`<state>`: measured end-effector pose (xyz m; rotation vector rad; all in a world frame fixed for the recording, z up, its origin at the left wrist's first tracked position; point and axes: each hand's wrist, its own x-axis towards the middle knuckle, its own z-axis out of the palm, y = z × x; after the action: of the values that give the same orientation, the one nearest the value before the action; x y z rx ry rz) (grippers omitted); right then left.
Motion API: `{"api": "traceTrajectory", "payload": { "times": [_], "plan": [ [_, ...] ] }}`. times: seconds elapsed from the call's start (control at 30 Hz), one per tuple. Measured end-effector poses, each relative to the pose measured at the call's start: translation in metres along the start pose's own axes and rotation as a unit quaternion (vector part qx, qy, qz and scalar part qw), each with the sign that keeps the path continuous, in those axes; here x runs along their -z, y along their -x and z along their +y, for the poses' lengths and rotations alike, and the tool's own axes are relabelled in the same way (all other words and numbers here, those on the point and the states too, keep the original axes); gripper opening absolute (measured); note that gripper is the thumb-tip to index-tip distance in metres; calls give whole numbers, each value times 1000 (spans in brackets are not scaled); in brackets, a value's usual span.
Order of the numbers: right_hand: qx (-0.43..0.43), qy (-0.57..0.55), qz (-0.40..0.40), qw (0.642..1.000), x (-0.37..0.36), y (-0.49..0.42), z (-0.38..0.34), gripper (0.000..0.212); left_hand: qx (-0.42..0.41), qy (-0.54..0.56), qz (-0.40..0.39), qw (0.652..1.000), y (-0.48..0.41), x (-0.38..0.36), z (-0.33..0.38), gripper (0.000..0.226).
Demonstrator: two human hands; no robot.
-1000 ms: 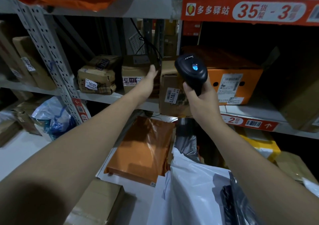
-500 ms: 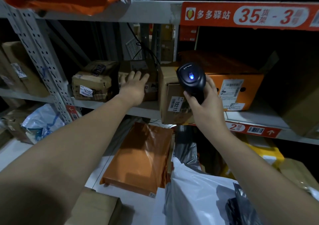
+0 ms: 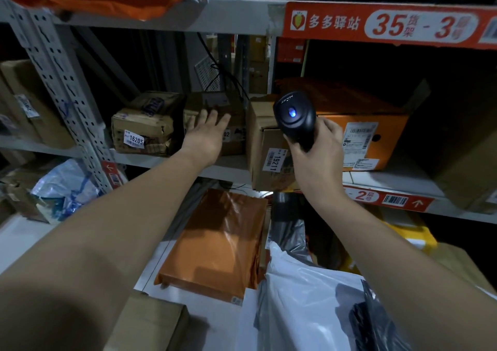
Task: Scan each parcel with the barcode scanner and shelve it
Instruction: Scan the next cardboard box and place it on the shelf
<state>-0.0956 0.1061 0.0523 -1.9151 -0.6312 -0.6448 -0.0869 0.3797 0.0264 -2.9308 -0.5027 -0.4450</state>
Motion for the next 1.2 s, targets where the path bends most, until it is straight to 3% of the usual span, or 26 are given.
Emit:
{"api": "traceTrajectory", "payload": {
  "times": [0.27,0.77,0.9,1.2],
  "plan": [
    [13,0,24,1000,1,-2,-3,23,-4,32,20,999,-4,-7,-19,85],
    [24,39,53,998,-1,-12,-1,15,-15,32,27,999,-8,-10,-41,79],
    [22,61,66,996,-6,-16,-4,17,-20,56,46,997,-9,-13,-46,78],
    [28,84,43,995,-40,-37,5,18,-3,170,13,985,-15,-20,-49,74]
  ]
}}
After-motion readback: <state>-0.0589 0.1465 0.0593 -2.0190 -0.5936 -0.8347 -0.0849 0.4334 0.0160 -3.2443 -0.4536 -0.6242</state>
